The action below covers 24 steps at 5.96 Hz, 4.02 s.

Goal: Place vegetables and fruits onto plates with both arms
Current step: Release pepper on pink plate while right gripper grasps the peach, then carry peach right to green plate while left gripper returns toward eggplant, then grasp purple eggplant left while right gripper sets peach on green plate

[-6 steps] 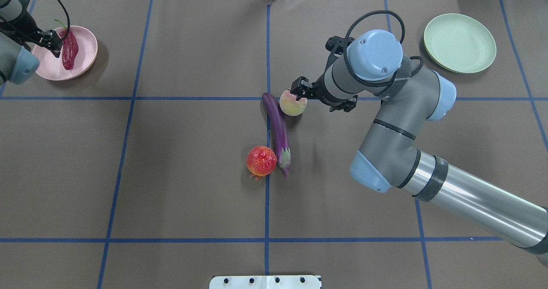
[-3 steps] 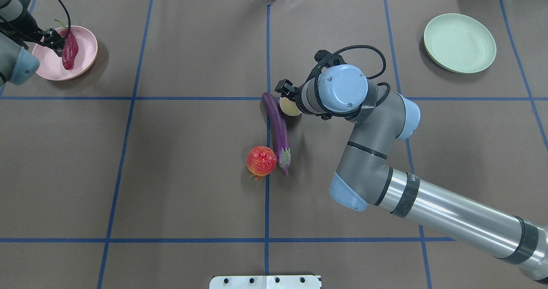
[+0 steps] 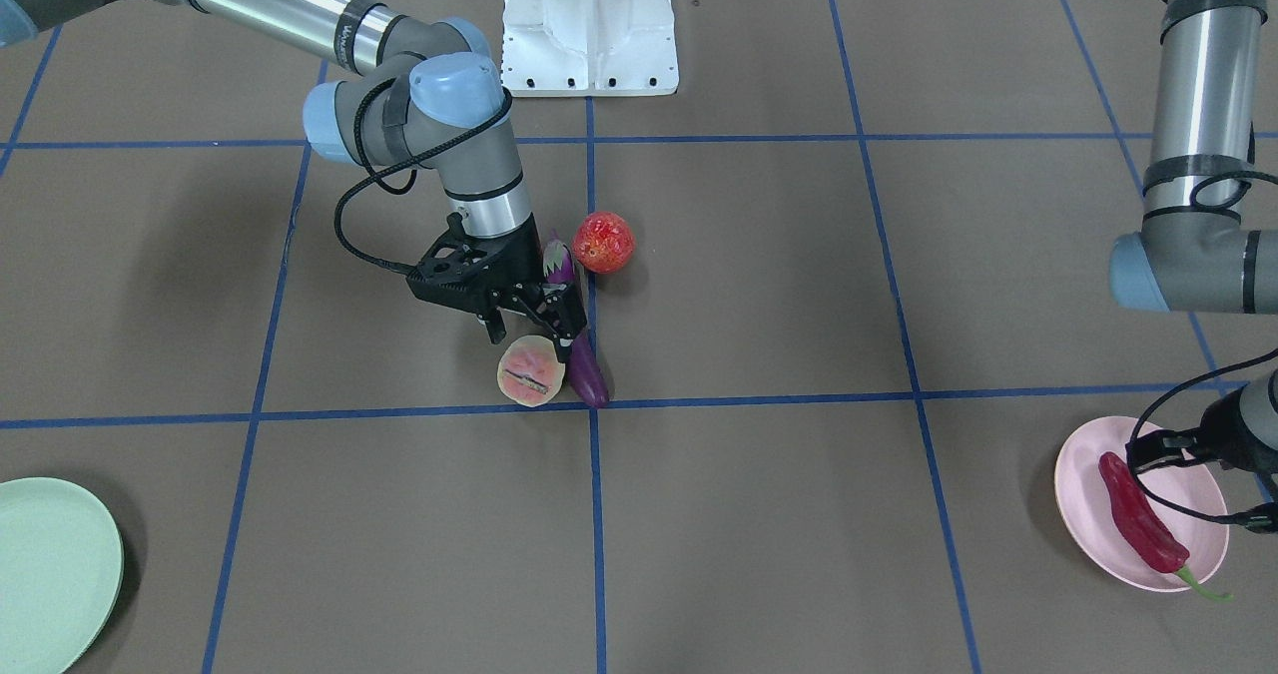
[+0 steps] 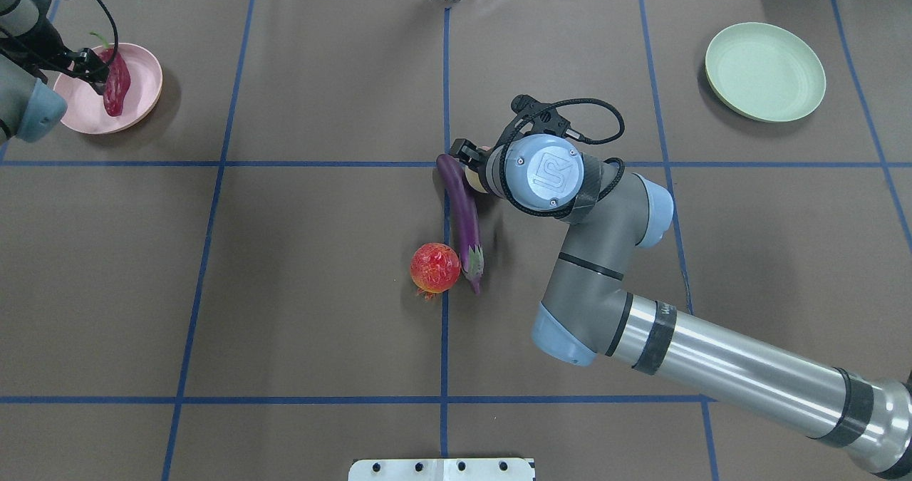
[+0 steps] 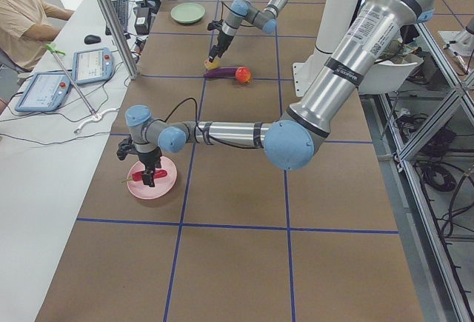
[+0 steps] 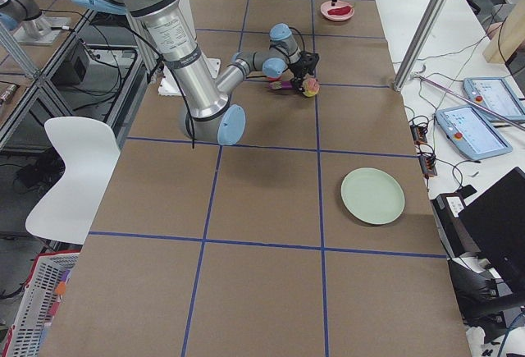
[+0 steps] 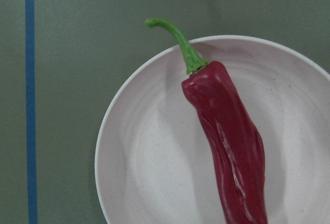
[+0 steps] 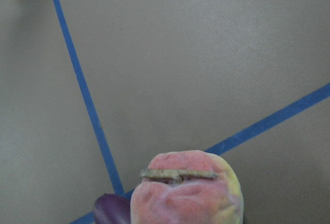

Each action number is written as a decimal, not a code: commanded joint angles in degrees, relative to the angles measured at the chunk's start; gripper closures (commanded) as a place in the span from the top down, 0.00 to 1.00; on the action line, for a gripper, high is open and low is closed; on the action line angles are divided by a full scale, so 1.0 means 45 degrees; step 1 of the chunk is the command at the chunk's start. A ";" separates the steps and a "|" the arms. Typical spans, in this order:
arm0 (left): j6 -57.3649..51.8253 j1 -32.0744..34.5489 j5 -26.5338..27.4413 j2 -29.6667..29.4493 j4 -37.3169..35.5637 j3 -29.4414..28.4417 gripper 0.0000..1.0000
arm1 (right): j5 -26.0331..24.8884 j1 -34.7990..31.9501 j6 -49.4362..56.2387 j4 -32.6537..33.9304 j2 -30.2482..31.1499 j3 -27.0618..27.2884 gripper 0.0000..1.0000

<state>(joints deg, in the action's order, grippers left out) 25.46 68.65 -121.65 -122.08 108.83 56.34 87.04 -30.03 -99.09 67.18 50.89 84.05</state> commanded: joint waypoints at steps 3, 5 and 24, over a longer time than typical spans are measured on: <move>0.0006 -0.0002 0.0021 0.0020 -0.0005 0.0039 0.99 | -0.0241 -0.0007 0.0087 -0.0045 -0.0507 -0.1018 1.00; 0.0084 -0.0002 0.0021 0.0001 -0.0005 0.0039 0.99 | -0.0241 -0.0007 0.0029 -0.0045 -0.0450 -0.1022 0.92; 1.1452 -0.8374 0.2492 -0.6032 -0.1821 0.2091 1.00 | 0.3442 -0.7760 0.6512 -0.2995 0.4120 -0.2530 1.00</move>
<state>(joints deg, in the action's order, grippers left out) 76.91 33.76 -113.53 -147.94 101.05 66.05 99.69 -64.56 -69.96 53.36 68.61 70.31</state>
